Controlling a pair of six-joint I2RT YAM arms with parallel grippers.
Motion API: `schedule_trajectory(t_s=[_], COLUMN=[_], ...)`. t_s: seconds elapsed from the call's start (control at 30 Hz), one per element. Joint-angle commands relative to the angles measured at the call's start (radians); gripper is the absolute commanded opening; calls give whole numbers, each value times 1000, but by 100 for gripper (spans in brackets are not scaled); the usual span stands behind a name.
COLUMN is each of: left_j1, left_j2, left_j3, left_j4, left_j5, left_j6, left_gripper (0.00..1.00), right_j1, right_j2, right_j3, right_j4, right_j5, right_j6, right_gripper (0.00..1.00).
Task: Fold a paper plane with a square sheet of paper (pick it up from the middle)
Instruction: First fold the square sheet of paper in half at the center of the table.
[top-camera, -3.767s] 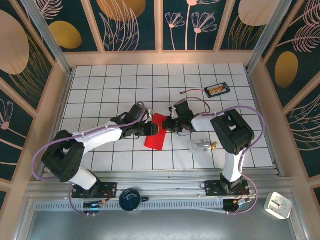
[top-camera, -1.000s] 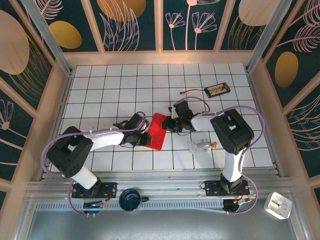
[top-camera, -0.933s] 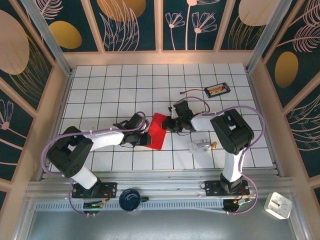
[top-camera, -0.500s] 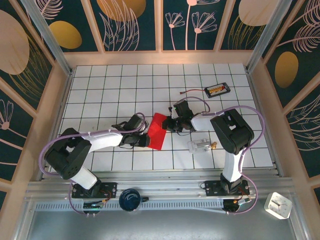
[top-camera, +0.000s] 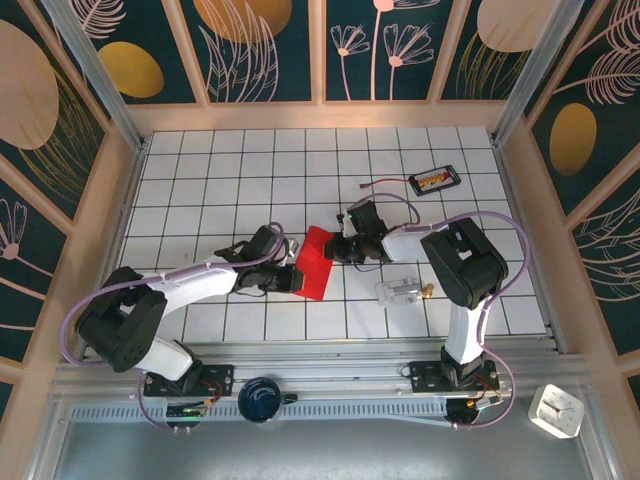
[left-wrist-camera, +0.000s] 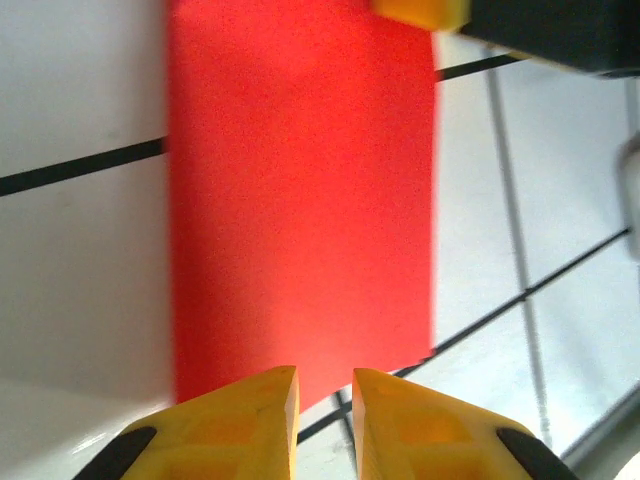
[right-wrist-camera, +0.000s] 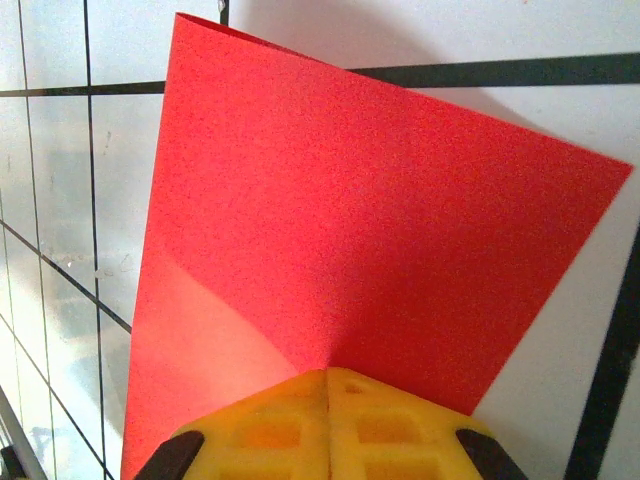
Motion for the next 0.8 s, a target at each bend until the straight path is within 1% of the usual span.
schedule_trajectory(t_s=[0.0, 0.1, 0.17, 0.33, 0.43, 0.5, 0.6, 0.77], left_j1=[6, 17, 31, 55, 69, 69, 68, 47], left_j2=[44, 73, 66, 8, 45, 84, 107, 130], left_j3=[35, 44, 41, 21, 38, 58, 56, 58], left_j4=[68, 41, 34, 71, 46, 24, 28, -3], left_j5=[73, -6, -49, -127, -123, -90, -20, 20], left_j6=[-26, -16, -15, -14, 8, 18, 17, 40], left_gripper=[21, 22, 26, 43, 51, 54, 55, 44], right_j1=[-15, -15, -15, -15, -15, -15, -16, -17], right_j2=[95, 94, 93, 95, 96, 95, 96, 98], right_j3=[-47, -49, -47, -41, -38, -36, -34, -26], right_j4=[-116, -115, -113, -111, -115, -118, -123, -124], right_j5=[142, 142, 141, 136, 138, 138, 139, 139], right_j6=[-31, -32, -32, -34, -36, -38, -40, -41], right_gripper=[7, 7, 8, 8, 8, 8, 8, 8])
